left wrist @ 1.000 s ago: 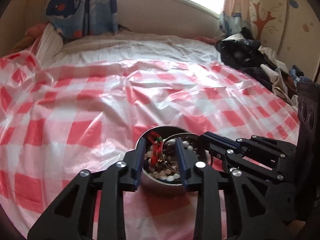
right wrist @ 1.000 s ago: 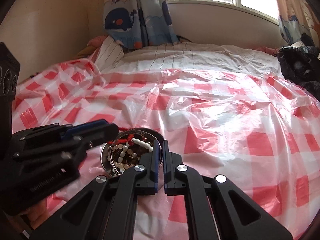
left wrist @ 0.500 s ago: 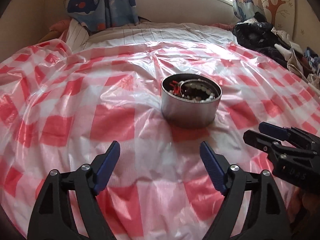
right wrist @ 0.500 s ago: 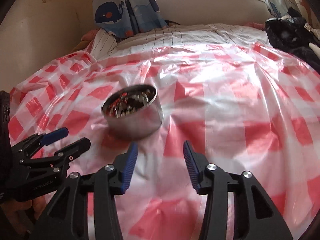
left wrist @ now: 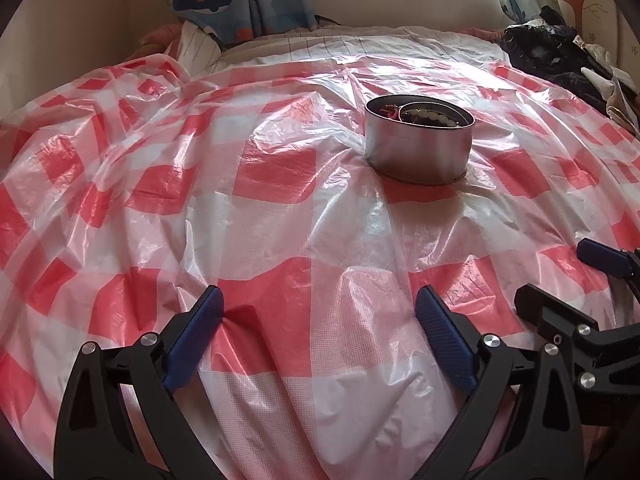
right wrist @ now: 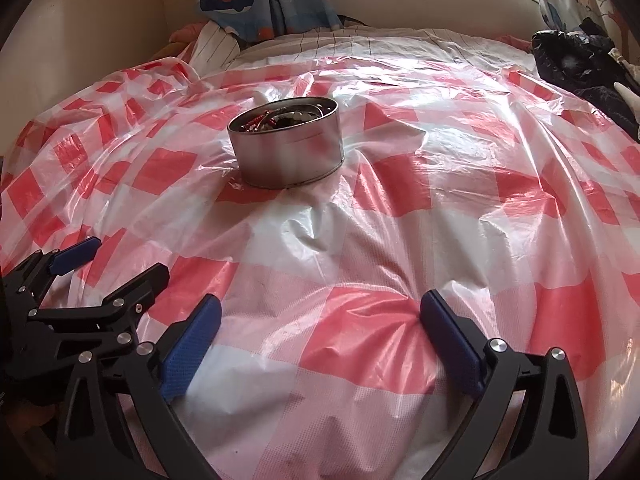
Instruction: Organize jewelry
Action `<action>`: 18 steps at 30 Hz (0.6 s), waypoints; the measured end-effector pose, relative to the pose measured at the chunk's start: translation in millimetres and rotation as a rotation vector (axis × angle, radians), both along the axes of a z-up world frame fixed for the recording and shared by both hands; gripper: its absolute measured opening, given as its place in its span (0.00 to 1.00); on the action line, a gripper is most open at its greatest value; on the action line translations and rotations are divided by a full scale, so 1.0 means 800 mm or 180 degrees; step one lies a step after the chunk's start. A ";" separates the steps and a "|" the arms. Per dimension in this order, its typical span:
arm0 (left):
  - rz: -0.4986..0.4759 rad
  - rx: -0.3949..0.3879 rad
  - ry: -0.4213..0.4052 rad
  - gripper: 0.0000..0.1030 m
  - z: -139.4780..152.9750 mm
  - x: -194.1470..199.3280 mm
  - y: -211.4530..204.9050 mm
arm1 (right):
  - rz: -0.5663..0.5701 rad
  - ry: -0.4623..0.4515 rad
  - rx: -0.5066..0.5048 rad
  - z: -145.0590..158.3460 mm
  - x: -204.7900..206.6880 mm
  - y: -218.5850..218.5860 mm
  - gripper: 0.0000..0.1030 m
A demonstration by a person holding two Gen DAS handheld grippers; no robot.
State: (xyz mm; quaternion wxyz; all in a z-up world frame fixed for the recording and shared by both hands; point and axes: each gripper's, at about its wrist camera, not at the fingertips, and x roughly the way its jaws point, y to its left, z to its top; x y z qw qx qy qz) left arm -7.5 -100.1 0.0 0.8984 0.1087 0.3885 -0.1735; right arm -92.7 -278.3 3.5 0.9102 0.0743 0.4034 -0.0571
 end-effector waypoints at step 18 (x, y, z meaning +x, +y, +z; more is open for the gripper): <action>-0.0024 -0.0050 -0.0041 0.93 0.002 -0.009 0.004 | 0.0026 -0.0188 0.0184 0.001 -0.020 -0.008 0.93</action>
